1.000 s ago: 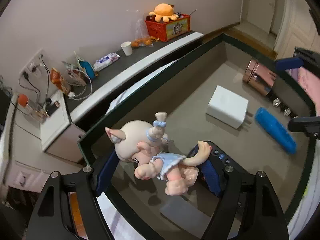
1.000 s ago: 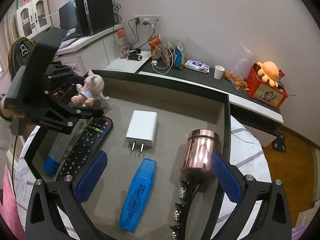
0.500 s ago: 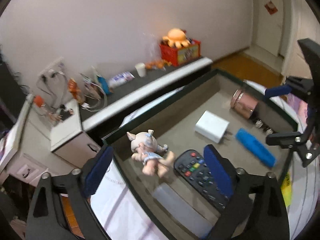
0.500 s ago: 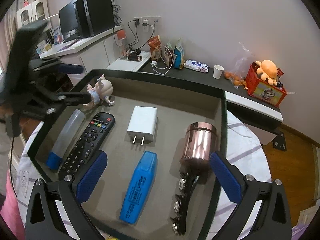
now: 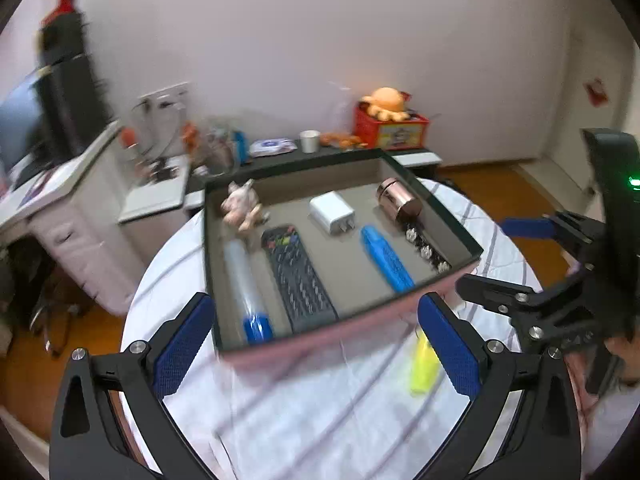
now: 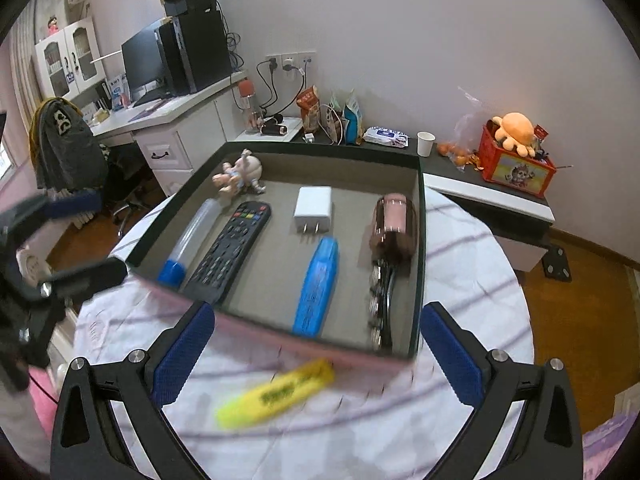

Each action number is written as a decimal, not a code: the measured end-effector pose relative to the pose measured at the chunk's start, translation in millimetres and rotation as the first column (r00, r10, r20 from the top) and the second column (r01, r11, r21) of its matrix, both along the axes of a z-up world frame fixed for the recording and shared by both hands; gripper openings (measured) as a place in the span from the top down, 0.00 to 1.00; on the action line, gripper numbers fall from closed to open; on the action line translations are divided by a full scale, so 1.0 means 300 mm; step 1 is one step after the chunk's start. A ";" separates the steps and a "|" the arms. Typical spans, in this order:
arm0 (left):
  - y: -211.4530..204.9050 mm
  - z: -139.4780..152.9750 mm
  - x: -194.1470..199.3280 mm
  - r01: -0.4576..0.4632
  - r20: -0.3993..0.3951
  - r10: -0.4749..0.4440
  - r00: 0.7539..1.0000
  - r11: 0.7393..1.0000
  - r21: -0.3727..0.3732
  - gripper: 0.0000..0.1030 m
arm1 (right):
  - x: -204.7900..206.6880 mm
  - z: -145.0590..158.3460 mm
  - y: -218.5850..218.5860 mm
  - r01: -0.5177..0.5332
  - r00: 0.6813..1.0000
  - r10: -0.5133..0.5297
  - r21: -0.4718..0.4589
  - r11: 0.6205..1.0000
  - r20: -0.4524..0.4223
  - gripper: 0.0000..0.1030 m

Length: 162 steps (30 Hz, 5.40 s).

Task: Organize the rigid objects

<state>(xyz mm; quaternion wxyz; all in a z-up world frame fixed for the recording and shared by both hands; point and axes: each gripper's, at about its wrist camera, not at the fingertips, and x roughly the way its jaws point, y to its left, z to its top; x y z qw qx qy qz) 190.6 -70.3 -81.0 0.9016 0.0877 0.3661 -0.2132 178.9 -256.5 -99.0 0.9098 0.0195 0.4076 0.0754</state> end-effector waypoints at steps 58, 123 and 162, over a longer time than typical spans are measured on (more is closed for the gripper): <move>0.162 -0.233 -0.124 -0.187 -0.080 0.186 0.979 0.982 -0.012 0.00 | -0.043 -0.322 0.117 0.346 0.931 -0.341 0.017 0.938 -0.132 0.03; 0.112 -0.162 0.185 -0.252 -0.056 0.250 0.967 0.967 -0.037 0.00 | 0.315 -0.218 0.169 0.089 0.985 -0.067 0.144 0.985 -0.156 0.53; 0.015 0.171 -0.302 -0.276 0.219 0.285 0.933 0.959 -0.069 0.00 | -0.340 0.259 0.045 0.067 0.956 -0.047 -0.058 0.996 0.290 0.00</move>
